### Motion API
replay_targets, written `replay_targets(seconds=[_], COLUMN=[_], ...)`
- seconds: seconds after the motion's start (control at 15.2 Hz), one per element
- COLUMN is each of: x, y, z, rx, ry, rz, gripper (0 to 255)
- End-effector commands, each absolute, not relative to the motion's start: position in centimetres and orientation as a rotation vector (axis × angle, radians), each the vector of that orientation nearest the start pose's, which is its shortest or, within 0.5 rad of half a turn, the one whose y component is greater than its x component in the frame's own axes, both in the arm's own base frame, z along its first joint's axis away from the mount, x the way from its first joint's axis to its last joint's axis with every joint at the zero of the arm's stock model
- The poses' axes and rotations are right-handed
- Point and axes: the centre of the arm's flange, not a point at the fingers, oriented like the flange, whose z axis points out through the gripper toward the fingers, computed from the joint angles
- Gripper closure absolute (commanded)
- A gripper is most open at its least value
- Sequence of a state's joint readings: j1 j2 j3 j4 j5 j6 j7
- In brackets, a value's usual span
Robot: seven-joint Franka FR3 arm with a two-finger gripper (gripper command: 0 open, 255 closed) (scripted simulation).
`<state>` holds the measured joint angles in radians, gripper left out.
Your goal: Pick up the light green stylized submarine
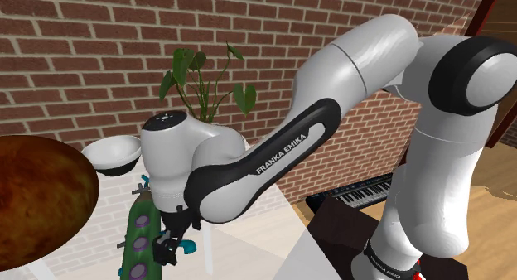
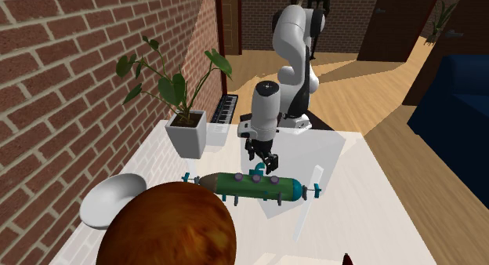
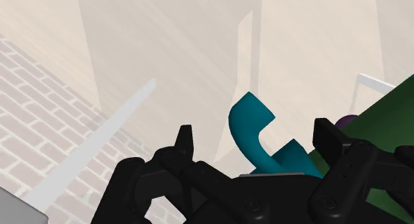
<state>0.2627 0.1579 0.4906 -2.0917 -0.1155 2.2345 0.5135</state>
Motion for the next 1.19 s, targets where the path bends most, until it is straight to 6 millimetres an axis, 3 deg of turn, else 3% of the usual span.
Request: replay_targets(seconds=[0.0, 0.07, 0.66, 1.12], x=[42.0, 42.0, 42.0, 42.0], y=[38.3, 38.3, 38.3, 38.3], z=[35.4, 35.3, 35.4, 39.1], rx=[-3.115, -3.115, -3.115, -3.115], ry=[-0.48, -0.48, -0.48, -0.48], rz=[-0.024, -0.024, -0.024, -0.024], gripper=[0, 255, 255, 255])
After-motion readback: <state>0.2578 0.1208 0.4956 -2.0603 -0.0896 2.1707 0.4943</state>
